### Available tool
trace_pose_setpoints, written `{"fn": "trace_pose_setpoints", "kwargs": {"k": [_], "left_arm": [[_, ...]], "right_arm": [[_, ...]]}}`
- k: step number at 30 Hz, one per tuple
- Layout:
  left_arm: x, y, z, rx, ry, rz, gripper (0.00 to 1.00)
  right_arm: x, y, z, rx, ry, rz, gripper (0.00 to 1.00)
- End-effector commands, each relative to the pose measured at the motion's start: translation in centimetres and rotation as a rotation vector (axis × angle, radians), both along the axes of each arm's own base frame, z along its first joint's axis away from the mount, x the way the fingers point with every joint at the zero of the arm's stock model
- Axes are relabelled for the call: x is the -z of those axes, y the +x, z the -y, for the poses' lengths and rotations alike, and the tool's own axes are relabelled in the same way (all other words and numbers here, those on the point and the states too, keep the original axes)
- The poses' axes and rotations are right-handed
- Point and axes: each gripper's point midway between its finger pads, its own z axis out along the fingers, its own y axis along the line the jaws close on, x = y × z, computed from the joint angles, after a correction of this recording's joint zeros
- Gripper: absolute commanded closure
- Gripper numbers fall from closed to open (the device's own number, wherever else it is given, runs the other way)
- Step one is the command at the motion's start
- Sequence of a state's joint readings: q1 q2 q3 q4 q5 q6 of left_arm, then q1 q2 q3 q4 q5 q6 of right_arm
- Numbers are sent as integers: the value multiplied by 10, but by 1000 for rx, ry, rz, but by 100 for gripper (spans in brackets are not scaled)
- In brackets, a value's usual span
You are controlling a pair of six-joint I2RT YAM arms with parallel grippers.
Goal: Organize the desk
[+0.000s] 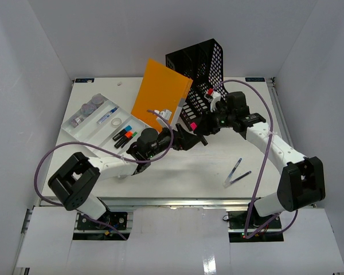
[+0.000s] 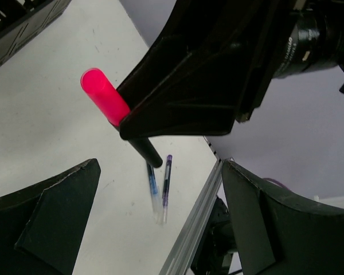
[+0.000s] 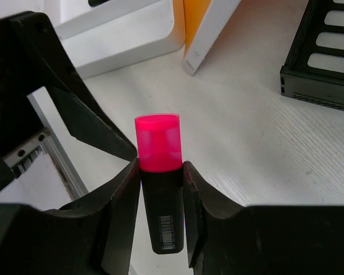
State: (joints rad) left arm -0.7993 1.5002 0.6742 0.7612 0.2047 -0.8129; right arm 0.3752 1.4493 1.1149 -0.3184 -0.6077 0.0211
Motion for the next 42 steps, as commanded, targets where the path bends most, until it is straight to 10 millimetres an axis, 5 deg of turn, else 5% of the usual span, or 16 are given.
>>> {"fn": "trace_pose_setpoints", "kwargs": {"k": [1,19,25,28,30,32,35,42], "left_arm": [[-20,17,13,-28,-11,29,2],[-9,35,32,-22,59,7,29],[-9,35,31,-22,85,11,67],[-8,33,28,-24,100,13,84],[-7,32,25,-25,114,18,90],[-9,31,22,-28,127,23,95],[-7,29,14,-34,172,25,100],[11,28,-37,-108,398,26,100]], "right_arm": [[-40,4,-13,46,140,19,92],[-65,-8,-19,17,258,22,92],[-61,-10,-16,21,241,56,86],[-60,-10,-14,10,232,84,77],[-61,-11,-13,-13,221,127,60],[-60,-13,-10,-53,199,190,32],[-57,-17,-2,-103,171,280,8],[-68,-35,40,-233,233,436,10]]}}
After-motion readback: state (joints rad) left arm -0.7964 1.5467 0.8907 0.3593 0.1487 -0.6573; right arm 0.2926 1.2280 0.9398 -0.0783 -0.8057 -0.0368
